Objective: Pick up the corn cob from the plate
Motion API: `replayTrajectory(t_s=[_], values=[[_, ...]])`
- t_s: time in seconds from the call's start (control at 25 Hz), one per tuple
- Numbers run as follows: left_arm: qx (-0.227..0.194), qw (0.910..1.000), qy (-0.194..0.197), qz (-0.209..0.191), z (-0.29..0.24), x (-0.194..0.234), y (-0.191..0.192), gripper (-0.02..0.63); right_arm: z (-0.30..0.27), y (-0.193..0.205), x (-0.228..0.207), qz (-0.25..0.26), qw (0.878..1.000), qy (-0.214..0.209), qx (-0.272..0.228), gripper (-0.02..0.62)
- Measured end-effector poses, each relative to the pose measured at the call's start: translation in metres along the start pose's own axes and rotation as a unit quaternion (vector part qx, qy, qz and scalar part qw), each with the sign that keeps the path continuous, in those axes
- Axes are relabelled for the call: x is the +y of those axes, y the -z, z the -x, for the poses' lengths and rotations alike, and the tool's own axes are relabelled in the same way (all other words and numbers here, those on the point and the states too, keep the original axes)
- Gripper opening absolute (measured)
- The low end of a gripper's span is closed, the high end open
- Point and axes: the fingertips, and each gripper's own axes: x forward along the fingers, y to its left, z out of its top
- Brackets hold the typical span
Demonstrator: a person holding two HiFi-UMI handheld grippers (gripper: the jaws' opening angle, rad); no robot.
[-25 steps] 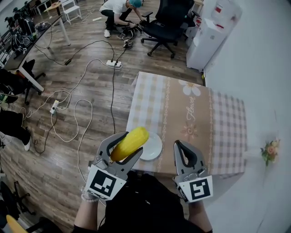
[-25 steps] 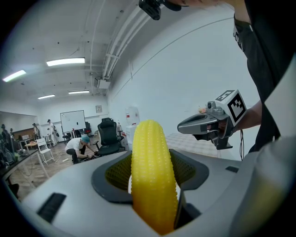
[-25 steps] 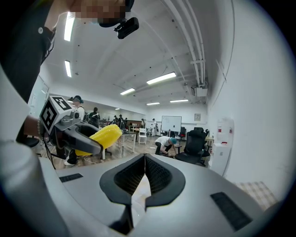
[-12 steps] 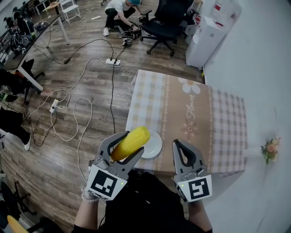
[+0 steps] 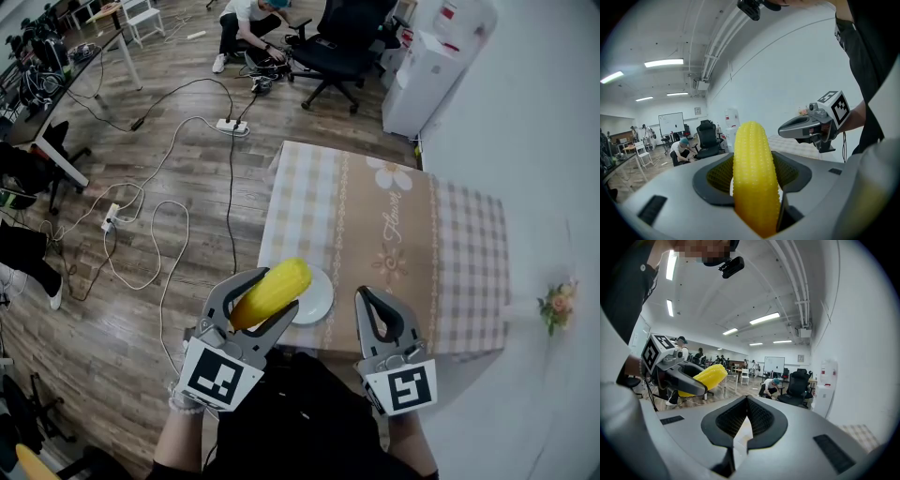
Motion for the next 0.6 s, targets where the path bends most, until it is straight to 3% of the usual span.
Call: replayTrajectory(t_s=[0.6], values=[[0.002, 1.0000, 0.004, -0.005, -0.0025, -0.0025, 0.0018, 0.258, 0.0019, 0.0047, 0.0018, 0.006, 1.000, -0.005, 0.015, 0.041]])
